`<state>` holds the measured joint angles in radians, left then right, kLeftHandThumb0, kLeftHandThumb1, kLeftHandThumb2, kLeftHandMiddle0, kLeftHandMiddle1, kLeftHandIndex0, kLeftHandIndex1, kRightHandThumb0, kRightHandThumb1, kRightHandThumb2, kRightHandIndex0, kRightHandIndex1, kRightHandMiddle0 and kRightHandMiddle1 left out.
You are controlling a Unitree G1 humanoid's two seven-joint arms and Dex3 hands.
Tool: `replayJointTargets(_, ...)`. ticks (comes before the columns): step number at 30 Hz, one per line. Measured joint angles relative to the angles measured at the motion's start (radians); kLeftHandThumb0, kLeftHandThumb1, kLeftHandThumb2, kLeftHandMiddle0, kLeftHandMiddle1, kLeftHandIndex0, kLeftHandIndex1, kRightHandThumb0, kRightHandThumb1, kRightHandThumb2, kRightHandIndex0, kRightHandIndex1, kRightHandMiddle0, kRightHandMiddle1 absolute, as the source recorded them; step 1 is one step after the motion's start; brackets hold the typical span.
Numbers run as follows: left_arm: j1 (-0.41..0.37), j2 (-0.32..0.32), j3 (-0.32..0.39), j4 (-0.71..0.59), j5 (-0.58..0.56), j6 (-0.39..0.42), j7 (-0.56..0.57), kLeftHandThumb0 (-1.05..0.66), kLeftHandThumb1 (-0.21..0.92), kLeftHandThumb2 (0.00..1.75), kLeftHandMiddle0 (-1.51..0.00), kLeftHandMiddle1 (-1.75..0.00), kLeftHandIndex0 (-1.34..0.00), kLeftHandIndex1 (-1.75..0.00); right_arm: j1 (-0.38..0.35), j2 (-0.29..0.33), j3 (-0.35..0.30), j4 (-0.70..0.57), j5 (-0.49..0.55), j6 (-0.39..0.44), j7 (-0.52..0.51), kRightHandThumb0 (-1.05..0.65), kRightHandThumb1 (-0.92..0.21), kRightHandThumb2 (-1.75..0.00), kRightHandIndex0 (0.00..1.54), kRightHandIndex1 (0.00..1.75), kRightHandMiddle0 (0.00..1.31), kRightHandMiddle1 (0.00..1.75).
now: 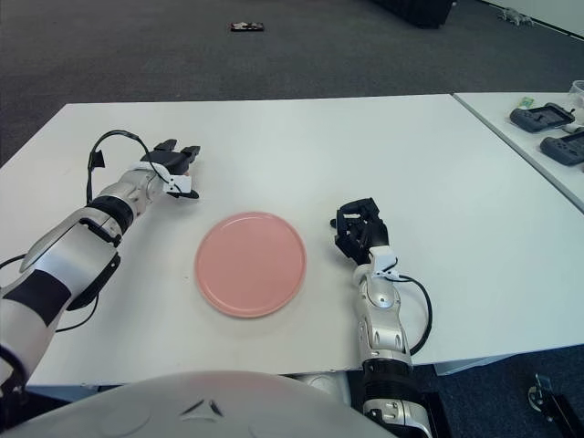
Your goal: Put the apple into the plate.
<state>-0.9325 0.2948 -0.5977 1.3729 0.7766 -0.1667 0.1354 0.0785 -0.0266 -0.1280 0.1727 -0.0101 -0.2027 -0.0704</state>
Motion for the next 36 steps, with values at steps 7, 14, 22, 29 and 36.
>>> replayJointTargets(7,0.002,0.034,0.035,0.001,-0.025,-0.013,0.034,-1.05,0.88,0.16,0.00,0.00,0.00,0.00,-0.005,0.000,-0.001,0.011,0.004,-0.011,0.009,-0.36,-0.81,-0.68,0.48,1.24,0.25,1.75)
replayJointTargets(14,0.002,0.048,0.053,0.002,-0.037,-0.007,0.035,-1.05,0.87,0.15,0.00,0.00,0.00,0.00,-0.005,0.000,-0.003,0.013,0.010,-0.012,0.010,-0.36,-0.79,-0.72,0.48,1.24,0.27,1.75)
replayJointTargets(22,0.002,0.059,0.063,0.003,-0.044,0.009,0.023,-1.05,0.91,0.17,0.00,0.00,0.00,0.00,-0.006,0.000,-0.003,0.013,0.016,-0.012,0.013,-0.37,-0.76,-0.75,0.49,1.24,0.28,1.75)
replayJointTargets(29,0.003,0.060,0.058,0.004,-0.042,0.024,0.007,-1.05,0.92,0.20,0.00,0.00,0.00,0.00,-0.006,-0.002,-0.003,0.013,0.021,-0.011,0.017,-0.36,-0.79,-0.71,0.48,1.24,0.26,1.75)
replayJointTargets(36,0.008,0.059,0.045,0.006,-0.037,0.032,-0.032,-1.05,0.92,0.22,0.00,0.00,0.00,0.00,-0.006,-0.002,-0.002,0.013,0.021,-0.012,0.017,-0.36,-0.78,-0.72,0.48,1.24,0.27,1.75)
